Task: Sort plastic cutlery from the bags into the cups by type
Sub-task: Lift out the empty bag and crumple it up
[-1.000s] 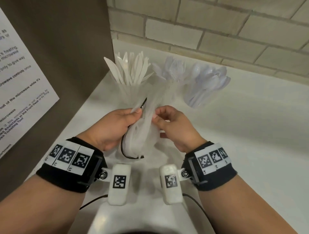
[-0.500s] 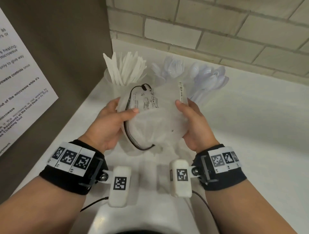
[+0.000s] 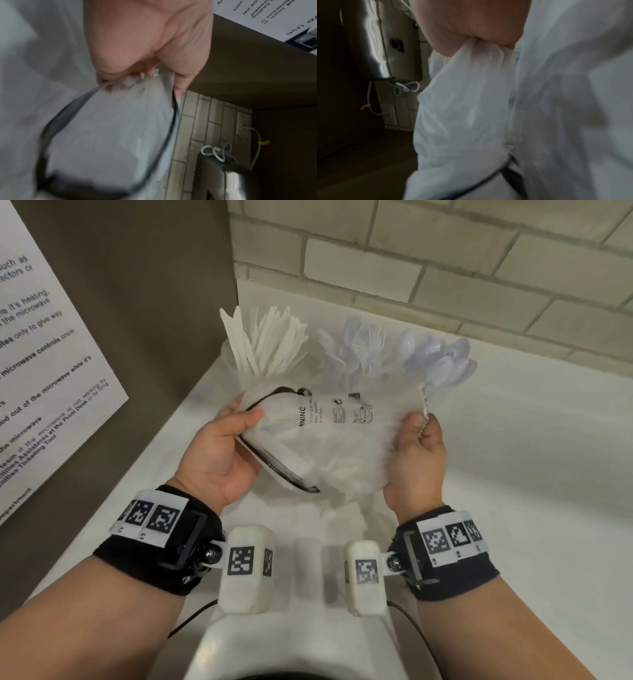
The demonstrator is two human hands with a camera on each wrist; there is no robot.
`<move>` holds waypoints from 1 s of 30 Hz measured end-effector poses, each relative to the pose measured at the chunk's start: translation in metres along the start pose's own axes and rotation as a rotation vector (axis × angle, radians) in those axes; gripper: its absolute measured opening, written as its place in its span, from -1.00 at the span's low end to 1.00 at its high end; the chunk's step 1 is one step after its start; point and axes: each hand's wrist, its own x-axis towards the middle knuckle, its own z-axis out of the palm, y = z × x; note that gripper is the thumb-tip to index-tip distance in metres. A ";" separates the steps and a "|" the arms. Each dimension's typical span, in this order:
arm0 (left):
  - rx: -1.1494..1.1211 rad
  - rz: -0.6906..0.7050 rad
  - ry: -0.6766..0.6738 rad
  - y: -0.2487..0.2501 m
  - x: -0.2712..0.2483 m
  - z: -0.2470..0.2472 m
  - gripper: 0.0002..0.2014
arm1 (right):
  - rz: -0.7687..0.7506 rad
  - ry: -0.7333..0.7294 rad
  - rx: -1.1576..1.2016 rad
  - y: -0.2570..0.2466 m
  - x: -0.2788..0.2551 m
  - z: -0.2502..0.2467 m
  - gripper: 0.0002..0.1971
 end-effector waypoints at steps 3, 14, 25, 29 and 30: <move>0.412 -0.301 -0.169 -0.002 -0.014 0.004 -0.26 | -0.023 0.006 -0.016 -0.006 0.001 -0.001 -0.80; 0.832 -0.193 -0.221 0.006 -0.009 -0.001 -0.01 | 0.232 -0.404 0.082 0.009 0.002 -0.015 -0.13; 0.604 -0.219 -0.193 0.037 -0.005 -0.024 -0.37 | 0.394 -0.426 -0.043 -0.009 0.023 -0.048 -0.69; 0.480 -0.032 -0.051 0.029 0.000 -0.022 -0.65 | 0.289 -0.386 0.075 -0.005 0.024 -0.046 -0.65; 0.472 0.010 -0.055 0.028 -0.001 -0.022 -0.70 | 0.284 -0.430 0.125 -0.004 0.023 -0.049 -0.57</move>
